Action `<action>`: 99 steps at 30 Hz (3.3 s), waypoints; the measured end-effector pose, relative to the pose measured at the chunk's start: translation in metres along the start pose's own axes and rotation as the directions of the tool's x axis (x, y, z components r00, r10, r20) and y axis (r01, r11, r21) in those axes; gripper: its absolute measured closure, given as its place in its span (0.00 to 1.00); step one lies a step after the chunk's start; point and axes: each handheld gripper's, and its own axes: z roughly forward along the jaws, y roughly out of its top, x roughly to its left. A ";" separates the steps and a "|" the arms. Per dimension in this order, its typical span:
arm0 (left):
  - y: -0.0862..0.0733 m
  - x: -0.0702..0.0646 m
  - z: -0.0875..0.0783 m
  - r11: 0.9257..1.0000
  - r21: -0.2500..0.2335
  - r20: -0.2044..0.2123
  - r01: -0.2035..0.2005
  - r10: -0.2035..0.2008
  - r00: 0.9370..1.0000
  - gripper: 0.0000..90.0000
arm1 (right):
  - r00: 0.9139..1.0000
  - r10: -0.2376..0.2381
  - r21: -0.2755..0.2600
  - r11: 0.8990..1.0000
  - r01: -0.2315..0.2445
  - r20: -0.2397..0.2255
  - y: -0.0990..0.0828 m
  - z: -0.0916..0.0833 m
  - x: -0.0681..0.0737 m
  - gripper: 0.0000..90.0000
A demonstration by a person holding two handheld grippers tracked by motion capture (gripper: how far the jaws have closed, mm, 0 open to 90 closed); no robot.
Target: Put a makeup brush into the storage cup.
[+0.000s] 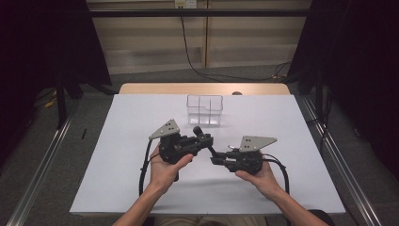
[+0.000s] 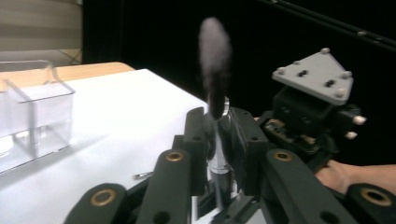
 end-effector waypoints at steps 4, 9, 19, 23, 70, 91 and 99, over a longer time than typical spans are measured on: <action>0.002 -0.003 0.001 1.000 -0.005 0.002 -0.009 0.009 1.000 0.88 | 1.000 0.005 -0.013 1.000 -0.005 -0.004 0.000 -0.001 0.000 0.87; 0.002 -0.003 0.001 1.000 -0.006 -0.004 -0.008 0.008 1.000 0.89 | 1.000 0.008 -0.011 1.000 -0.008 -0.004 0.000 -0.001 -0.001 0.83; 0.004 -0.001 -0.003 1.000 0.008 -0.007 -0.013 0.013 1.000 0.89 | 1.000 0.024 -0.017 1.000 -0.024 -0.019 0.000 -0.003 -0.002 0.66; 0.007 0.000 -0.007 1.000 0.008 -0.014 -0.018 0.018 1.000 0.89 | 0.999 0.032 -0.027 0.999 -0.033 -0.022 0.001 -0.006 -0.003 0.55; 0.031 0.005 -0.019 0.968 0.233 -0.028 -0.094 0.104 0.994 0.89 | 0.999 0.051 -0.052 0.997 -0.051 0.001 0.017 -0.006 -0.001 0.02; 0.025 0.010 -0.024 0.970 0.231 -0.051 -0.078 0.093 0.994 0.89 | 0.999 0.015 -0.010 1.000 -0.016 -0.047 0.039 0.034 0.006 0.09; 0.022 0.011 -0.020 0.967 0.241 -0.046 -0.083 0.097 0.994 0.89 | 0.996 0.036 -0.003 0.999 -0.036 -0.076 0.035 0.038 0.002 0.43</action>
